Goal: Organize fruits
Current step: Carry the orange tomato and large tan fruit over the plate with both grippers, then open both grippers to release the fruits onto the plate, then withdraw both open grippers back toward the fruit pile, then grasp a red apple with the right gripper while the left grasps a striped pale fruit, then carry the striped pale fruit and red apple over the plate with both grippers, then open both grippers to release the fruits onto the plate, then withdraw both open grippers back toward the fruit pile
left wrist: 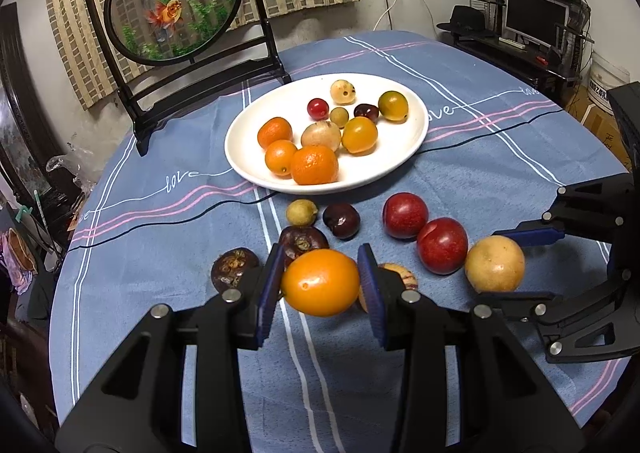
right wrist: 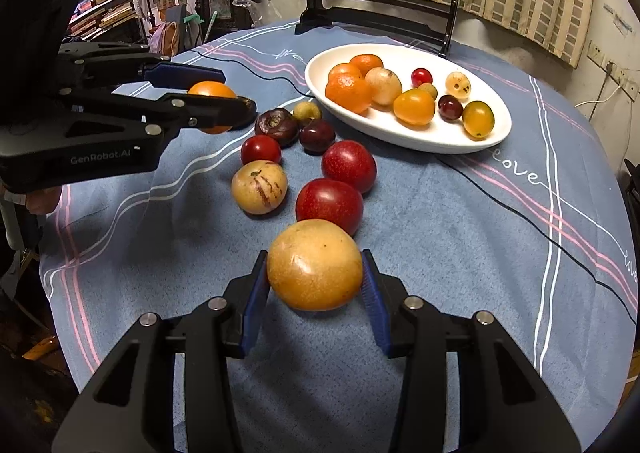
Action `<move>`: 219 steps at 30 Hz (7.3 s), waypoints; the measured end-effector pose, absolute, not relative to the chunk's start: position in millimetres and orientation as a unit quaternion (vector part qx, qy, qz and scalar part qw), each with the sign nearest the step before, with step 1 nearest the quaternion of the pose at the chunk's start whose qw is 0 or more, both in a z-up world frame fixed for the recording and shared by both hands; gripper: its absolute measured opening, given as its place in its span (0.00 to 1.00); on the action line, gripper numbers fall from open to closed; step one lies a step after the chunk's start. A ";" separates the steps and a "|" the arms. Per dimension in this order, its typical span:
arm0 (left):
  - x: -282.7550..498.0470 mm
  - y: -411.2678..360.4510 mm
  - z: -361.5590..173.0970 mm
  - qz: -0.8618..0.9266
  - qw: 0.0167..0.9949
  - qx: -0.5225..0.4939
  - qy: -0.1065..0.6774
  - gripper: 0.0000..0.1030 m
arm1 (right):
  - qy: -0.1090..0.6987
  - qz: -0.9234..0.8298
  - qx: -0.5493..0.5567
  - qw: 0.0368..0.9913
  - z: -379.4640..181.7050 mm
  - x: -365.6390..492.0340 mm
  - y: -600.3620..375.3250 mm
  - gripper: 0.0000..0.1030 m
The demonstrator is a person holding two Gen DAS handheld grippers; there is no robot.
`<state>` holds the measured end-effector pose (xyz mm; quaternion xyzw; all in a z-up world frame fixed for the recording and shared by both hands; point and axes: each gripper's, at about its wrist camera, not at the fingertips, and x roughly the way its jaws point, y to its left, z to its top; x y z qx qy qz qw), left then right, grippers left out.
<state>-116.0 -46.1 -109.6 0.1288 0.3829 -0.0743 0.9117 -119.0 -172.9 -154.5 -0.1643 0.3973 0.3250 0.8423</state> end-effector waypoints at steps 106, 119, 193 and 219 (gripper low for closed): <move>-144.0 -51.1 -139.3 -0.048 0.897 0.064 0.435 0.40 | 0.403 0.336 -0.109 0.844 -149.6 -125.1 -202.2 0.41; -147.4 -43.1 -131.7 -0.046 0.904 0.073 0.419 0.40 | 0.404 0.350 -0.116 0.837 -147.6 -137.1 -170.9 0.41; 121.0 -36.6 -107.1 0.006 0.902 0.111 0.417 0.69 | 0.367 0.261 -0.087 0.889 -102.0 103.6 -152.3 0.59; -108.8 -2.4 -85.0 -0.059 0.918 0.088 0.382 0.75 | 0.335 0.282 -0.180 0.881 -110.2 -123.8 -189.7 0.60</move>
